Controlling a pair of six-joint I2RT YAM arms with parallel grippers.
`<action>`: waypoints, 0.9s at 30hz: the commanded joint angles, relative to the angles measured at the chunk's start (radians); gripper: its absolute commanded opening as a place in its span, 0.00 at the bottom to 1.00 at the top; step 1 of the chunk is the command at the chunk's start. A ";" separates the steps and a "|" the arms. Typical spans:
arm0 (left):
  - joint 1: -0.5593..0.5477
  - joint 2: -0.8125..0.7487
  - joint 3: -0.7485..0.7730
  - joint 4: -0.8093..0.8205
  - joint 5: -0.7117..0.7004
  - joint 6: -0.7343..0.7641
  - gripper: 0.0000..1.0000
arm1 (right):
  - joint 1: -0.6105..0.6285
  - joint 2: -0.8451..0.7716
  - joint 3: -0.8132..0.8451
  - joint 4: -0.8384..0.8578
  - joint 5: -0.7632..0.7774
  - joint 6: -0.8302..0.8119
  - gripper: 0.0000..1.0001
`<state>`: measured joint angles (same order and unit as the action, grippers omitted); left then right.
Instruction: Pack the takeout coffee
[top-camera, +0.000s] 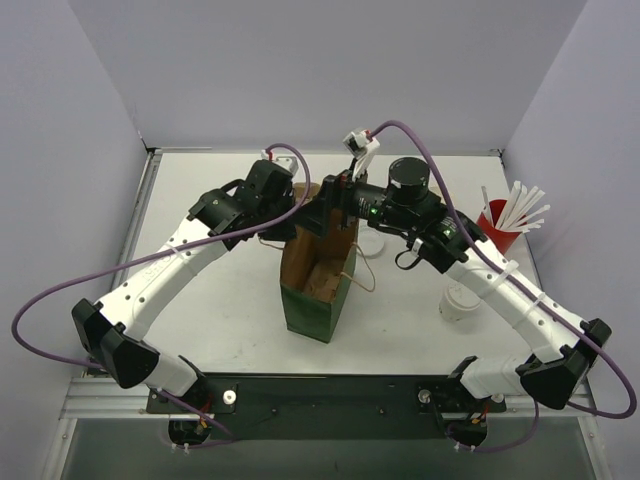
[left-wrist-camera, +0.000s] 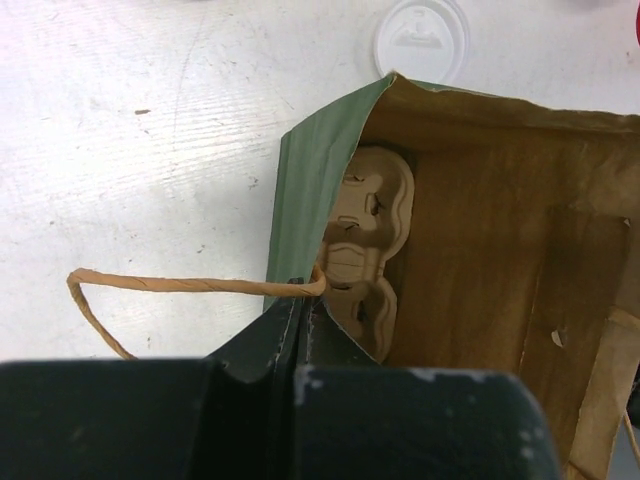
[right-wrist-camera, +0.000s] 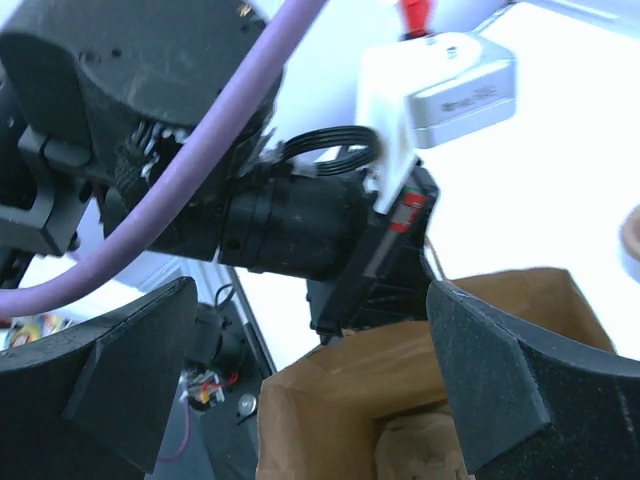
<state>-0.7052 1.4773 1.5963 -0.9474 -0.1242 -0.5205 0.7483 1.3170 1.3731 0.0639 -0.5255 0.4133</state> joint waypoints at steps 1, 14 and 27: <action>0.018 -0.051 0.011 -0.005 -0.069 -0.076 0.00 | 0.002 -0.064 0.116 -0.189 0.226 0.001 0.93; 0.033 -0.104 -0.065 0.078 -0.060 -0.208 0.00 | -0.033 -0.248 0.098 -1.019 0.974 0.287 0.93; 0.047 -0.161 -0.128 0.148 0.041 -0.188 0.00 | -0.383 -0.364 -0.318 -1.101 0.906 0.361 0.97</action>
<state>-0.6708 1.3453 1.4666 -0.8688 -0.1265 -0.7174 0.4267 0.9653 1.0901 -1.0256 0.3824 0.7834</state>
